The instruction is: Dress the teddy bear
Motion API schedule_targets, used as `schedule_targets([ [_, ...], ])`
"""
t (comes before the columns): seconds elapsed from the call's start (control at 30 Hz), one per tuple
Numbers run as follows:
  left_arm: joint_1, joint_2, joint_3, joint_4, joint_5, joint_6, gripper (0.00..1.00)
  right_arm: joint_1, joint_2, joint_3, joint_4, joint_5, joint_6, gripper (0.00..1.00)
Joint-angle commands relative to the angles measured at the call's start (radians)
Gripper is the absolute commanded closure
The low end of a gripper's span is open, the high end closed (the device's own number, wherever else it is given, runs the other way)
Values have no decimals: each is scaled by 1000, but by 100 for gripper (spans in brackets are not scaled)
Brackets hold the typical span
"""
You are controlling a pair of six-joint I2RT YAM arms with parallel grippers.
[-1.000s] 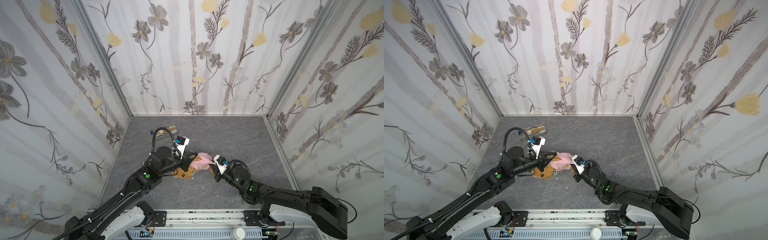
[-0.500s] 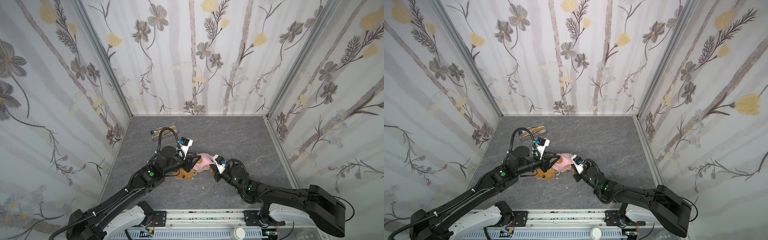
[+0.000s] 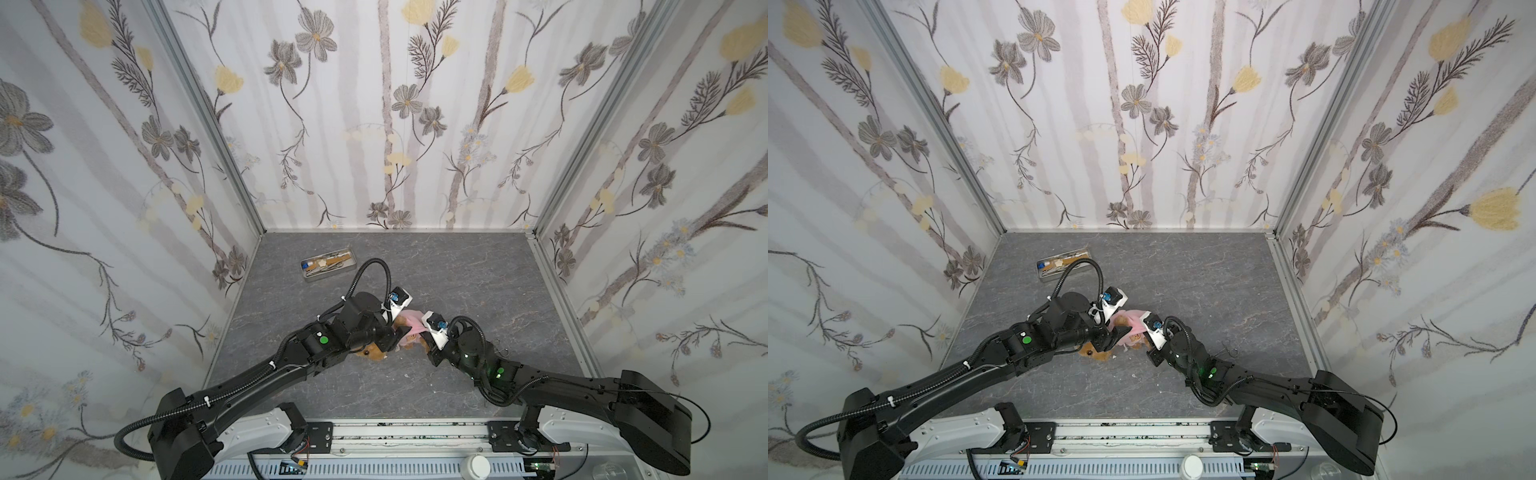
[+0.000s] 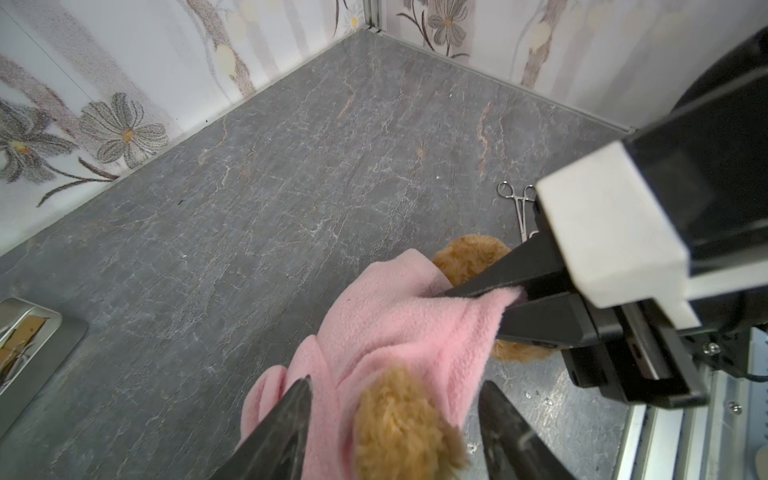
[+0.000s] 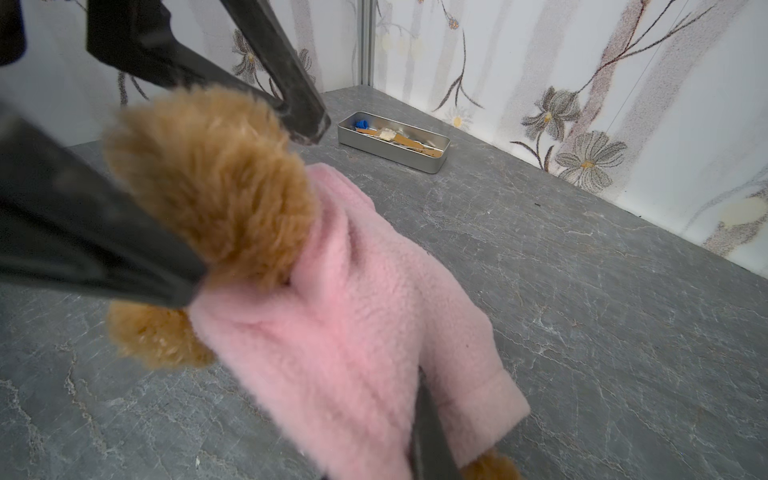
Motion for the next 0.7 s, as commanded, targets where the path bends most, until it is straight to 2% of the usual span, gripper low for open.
schedule_targets([
  [0.0, -30, 32, 20, -54, -121, 91, 38, 2, 6, 13, 31, -16, 8, 100],
  [0.13, -52, 76, 24, -70, -201, 130, 47, 3, 2, 14, 29, -19, 13, 100],
  [0.27, -53, 90, 51, -67, -222, 103, 65, 4, 9, 7, 35, -15, 12, 100],
  [0.37, -49, 66, 65, -46, -150, 67, 74, 3, 29, 7, 25, -3, 0, 100],
  [0.53, -19, -5, 48, 28, -11, -29, 100, 3, 50, -2, 19, 27, -19, 100],
  [0.67, 46, -100, 9, 141, 104, -156, 100, 0, 64, -12, 18, 37, -24, 100],
])
